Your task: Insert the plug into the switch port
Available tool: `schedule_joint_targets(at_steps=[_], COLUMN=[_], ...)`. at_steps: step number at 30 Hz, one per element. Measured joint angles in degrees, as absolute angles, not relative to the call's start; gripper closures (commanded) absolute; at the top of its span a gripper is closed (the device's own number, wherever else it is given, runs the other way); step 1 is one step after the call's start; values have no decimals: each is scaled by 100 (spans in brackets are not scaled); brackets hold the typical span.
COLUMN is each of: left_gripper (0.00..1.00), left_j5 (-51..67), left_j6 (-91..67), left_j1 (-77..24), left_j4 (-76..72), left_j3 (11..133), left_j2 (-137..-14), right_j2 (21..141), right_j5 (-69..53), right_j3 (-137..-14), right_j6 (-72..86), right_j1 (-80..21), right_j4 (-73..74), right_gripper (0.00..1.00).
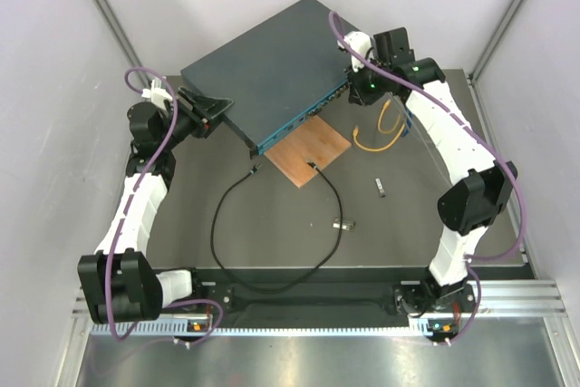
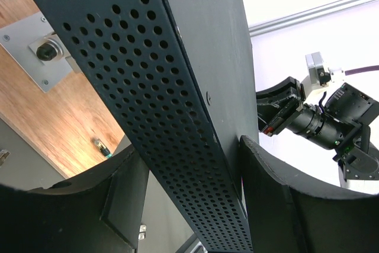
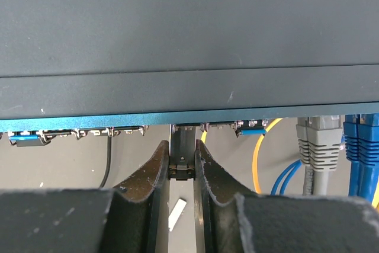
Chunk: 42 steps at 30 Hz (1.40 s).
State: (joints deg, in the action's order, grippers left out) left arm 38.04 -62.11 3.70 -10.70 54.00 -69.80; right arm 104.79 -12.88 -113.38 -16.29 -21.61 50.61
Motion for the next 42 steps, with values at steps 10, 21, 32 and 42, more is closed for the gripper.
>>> schedule_joint_targets(at_steps=[10, 21, 32, 42], left_gripper=[100, 100, 100, 99], left_j5=[3804, 3809, 3811, 3826], left_j6=[-6204, -6180, -6160, -6156], left_j1=[370, 370, 370, 370], left_j4=[-1050, -993, -978, -943], left_j3=[5413, 5448, 5457, 5478], left_j2=[-6984, -6993, -6993, -7004], right_j2=[10418, 10066, 9782, 9244], right_j5=[-1393, -1461, -1474, -1715], right_j3=[-11107, -10560, -10029, -9784], right_j6=[-1538, -1643, -1809, -1881], right_j1=[-2171, -2156, -1997, -1586], right_j4=[4495, 4141, 4167, 4283], right_gripper=[71, 47, 38, 62])
